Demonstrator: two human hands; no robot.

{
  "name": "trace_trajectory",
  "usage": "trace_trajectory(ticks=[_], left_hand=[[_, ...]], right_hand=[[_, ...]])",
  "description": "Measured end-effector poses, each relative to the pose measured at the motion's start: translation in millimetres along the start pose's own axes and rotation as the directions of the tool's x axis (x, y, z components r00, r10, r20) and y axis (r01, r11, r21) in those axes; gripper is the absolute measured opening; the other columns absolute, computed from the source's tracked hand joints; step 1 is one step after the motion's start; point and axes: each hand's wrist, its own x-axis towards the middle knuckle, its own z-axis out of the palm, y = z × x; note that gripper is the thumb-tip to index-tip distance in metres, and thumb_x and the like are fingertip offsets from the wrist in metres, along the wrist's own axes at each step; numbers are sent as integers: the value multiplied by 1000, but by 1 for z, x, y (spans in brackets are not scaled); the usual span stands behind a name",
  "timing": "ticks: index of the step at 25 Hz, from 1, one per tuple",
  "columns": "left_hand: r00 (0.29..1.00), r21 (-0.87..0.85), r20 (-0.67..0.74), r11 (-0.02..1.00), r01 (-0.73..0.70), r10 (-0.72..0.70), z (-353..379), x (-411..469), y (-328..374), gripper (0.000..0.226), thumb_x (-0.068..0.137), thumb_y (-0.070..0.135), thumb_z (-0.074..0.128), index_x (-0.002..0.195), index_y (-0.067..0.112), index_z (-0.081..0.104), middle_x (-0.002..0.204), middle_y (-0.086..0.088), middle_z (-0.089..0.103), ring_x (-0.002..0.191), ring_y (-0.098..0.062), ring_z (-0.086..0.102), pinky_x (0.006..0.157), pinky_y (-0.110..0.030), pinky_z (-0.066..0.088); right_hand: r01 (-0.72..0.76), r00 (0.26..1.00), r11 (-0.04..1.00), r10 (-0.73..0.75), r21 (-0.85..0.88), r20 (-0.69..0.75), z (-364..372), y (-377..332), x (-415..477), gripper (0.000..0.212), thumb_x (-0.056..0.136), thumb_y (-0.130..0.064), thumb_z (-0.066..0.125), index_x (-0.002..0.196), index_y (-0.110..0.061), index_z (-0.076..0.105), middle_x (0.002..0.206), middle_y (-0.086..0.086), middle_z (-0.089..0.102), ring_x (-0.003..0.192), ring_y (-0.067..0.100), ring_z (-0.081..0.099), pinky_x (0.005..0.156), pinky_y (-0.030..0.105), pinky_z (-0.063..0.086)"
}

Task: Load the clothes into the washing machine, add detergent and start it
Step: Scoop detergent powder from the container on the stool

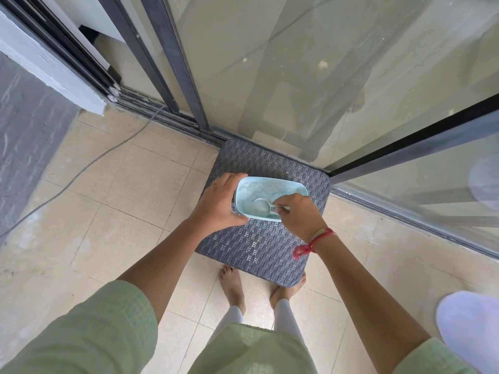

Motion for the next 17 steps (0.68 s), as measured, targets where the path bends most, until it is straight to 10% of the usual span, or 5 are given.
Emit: trace_trajectory(ticks=[17], left_hand=[[1000, 73, -5, 997, 30, -29, 1, -2, -3, 107, 63, 32, 84, 147, 14, 21, 142, -7, 35, 128, -24, 39, 103, -43, 42]], right_hand=[[-254, 946, 635, 322, 729, 50, -6, 19, -20, 23, 88, -3, 61, 110, 1, 67, 65, -8, 62, 41, -6, 48, 43, 5, 35]])
